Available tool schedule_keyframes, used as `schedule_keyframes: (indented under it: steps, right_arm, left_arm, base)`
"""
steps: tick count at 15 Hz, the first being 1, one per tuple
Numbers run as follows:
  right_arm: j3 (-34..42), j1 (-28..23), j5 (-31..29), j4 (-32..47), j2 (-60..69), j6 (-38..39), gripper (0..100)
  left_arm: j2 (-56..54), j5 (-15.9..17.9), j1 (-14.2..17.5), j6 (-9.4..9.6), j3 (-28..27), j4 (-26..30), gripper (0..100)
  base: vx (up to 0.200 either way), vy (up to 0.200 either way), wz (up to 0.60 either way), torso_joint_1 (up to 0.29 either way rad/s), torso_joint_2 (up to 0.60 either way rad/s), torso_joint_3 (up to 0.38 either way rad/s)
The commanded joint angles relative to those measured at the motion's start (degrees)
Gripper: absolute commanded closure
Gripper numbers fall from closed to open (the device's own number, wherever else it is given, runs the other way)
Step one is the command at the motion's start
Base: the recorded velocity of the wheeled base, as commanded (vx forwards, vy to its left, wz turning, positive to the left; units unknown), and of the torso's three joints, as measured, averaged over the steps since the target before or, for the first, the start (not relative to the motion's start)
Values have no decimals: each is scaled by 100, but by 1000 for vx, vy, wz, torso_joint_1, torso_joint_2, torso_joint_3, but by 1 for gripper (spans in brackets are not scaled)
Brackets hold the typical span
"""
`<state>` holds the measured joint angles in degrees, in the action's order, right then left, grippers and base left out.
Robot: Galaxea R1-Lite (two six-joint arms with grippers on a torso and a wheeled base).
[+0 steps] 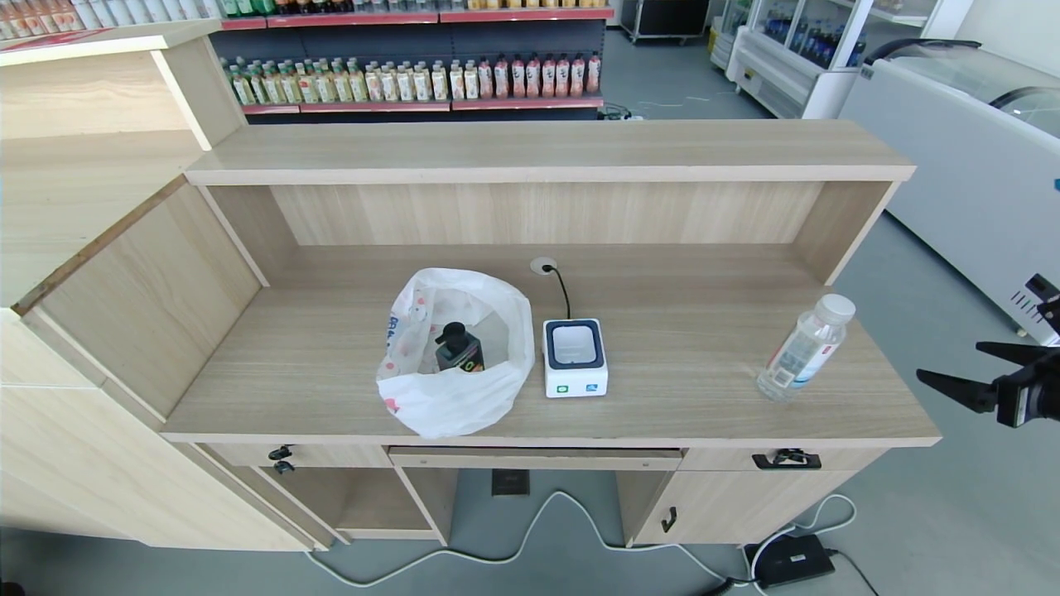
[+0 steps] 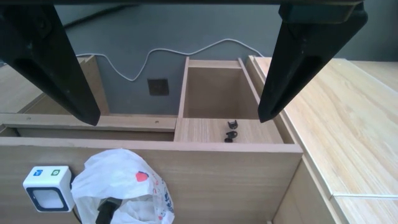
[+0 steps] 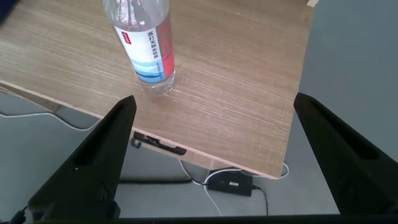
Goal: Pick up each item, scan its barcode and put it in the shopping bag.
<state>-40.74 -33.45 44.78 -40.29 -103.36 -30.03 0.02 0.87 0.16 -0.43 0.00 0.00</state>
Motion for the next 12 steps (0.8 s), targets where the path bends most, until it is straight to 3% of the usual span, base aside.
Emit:
schedule_keyframes:
  steps: [1,12]
  right_arm:
    - [-136,199,5,-111,-325,-3,0]
    - [-461,831,5,-401,-843,-100,0]
  left_arm:
    - [-2,-7,2,-1,0,0,0]
    - [-2,-7,2,-10,0,0,0]
  base:
    - [0,0,0,0,0,0]
    - [0,0,0,0,0,0]
